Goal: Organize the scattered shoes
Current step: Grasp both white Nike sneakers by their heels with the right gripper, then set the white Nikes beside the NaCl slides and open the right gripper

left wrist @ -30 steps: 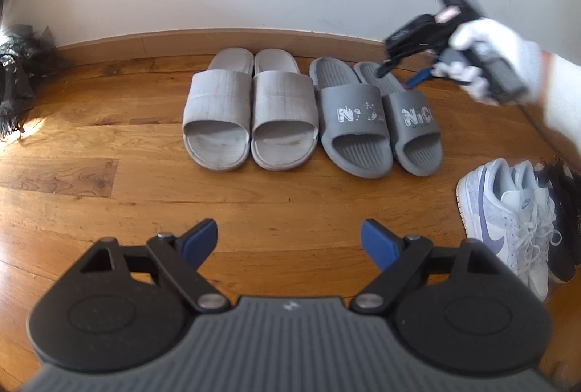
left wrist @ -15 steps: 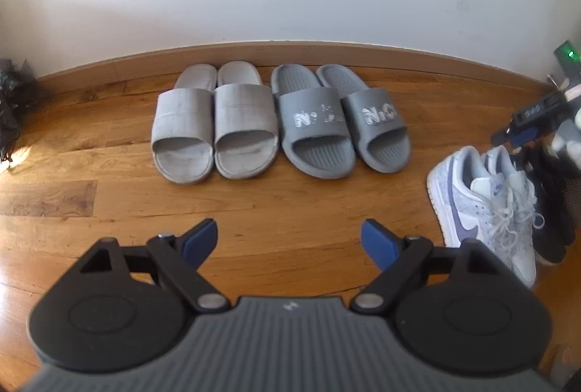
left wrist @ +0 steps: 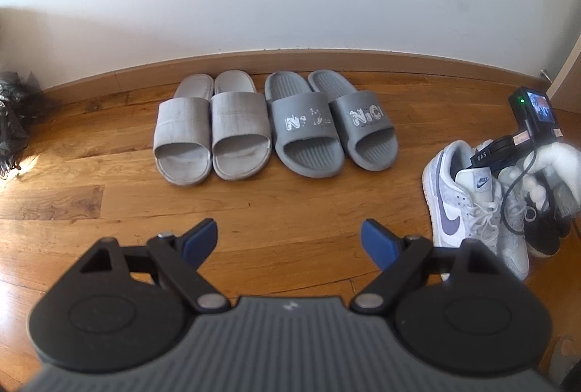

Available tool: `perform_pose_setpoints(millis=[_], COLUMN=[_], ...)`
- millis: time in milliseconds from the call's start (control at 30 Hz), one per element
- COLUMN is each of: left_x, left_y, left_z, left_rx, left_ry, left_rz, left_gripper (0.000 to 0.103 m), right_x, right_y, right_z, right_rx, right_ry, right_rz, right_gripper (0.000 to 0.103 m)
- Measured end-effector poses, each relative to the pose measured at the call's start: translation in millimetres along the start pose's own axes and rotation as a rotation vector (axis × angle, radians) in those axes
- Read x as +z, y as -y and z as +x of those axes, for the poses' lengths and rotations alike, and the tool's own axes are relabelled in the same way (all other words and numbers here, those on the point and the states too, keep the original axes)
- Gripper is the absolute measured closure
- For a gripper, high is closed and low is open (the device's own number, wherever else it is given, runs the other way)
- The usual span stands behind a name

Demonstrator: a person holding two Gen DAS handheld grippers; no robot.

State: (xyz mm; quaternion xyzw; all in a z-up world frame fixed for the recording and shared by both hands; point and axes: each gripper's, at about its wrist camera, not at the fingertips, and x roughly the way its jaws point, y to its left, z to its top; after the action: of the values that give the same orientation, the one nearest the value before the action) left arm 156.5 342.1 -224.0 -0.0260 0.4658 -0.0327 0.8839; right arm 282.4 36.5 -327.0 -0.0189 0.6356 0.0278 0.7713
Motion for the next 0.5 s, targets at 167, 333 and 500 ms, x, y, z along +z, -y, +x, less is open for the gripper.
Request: perform_pose_setpoints(millis=[167,333,500], left_x=[-0.2,-3.1,-5.4], left_y=[2.3,3.0,-0.2], left_z=[-0.6,0.0,5.0], left_rx=[-0.004,-0.006,0.000], left_ry=[0.002,-0.004,-0.018], left_rz=[0.002,0.004,-0.003], left_gripper=[0.017,0.017,0.017], right_x=[22.7,55.1,103.3], right_y=[9.6,18.0,15.1], right_z=[-2.8,-1.2,15.9], right_rx=[0.015,0.028,0.021], right_ry=[0.045,0.084,0.077], right_rz=[0.026,0.054,0.041], right_gripper=[0.070,0.070,0.070])
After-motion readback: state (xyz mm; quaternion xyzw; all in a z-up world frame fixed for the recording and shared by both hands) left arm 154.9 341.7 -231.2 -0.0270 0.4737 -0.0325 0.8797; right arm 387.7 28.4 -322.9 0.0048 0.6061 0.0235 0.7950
